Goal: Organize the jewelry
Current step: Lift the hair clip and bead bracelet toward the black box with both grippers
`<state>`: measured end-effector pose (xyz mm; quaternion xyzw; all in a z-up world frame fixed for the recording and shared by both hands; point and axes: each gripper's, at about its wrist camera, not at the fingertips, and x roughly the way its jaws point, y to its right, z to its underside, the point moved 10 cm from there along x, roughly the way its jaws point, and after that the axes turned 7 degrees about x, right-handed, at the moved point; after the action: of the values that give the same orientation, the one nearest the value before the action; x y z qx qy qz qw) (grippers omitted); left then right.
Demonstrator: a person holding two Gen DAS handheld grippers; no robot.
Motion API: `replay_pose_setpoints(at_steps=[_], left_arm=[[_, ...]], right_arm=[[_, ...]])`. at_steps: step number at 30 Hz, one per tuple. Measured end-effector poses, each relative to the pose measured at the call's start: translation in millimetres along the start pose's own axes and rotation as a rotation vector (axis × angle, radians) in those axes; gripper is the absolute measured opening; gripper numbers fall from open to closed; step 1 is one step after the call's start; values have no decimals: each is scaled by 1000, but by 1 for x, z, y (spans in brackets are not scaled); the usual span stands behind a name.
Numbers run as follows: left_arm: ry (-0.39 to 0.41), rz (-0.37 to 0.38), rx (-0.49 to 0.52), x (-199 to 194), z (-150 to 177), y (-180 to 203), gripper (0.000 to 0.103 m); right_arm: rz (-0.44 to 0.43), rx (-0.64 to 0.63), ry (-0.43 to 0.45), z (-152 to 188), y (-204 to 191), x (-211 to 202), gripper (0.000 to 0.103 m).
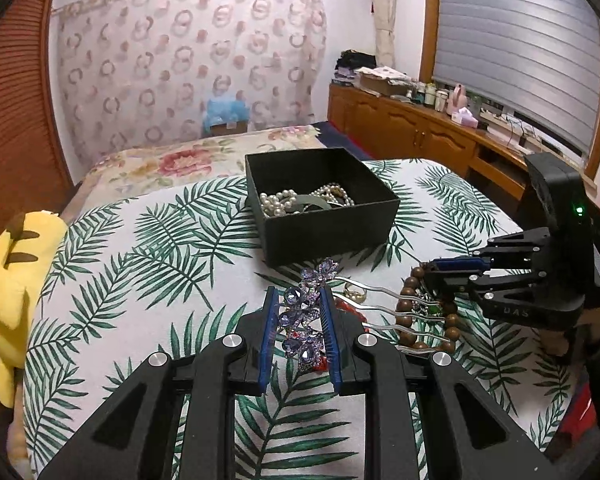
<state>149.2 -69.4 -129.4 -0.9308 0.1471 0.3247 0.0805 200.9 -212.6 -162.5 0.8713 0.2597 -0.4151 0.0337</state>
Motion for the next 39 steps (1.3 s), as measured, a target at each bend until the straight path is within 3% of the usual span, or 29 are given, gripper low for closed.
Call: replay_pose_setpoints(at_steps=[7, 26, 39], left_arm=[[20, -5, -8, -7, -4, -5, 20], [75, -20, 21, -7, -42, -11, 20], [92, -71, 0, 5, -72, -47, 20]], right_arm=[[-21, -23, 99, -28, -12, -39, 17], [0, -64, 219, -96, -10, -84, 17], [-79, -104, 258, -149, -26, -63, 17]])
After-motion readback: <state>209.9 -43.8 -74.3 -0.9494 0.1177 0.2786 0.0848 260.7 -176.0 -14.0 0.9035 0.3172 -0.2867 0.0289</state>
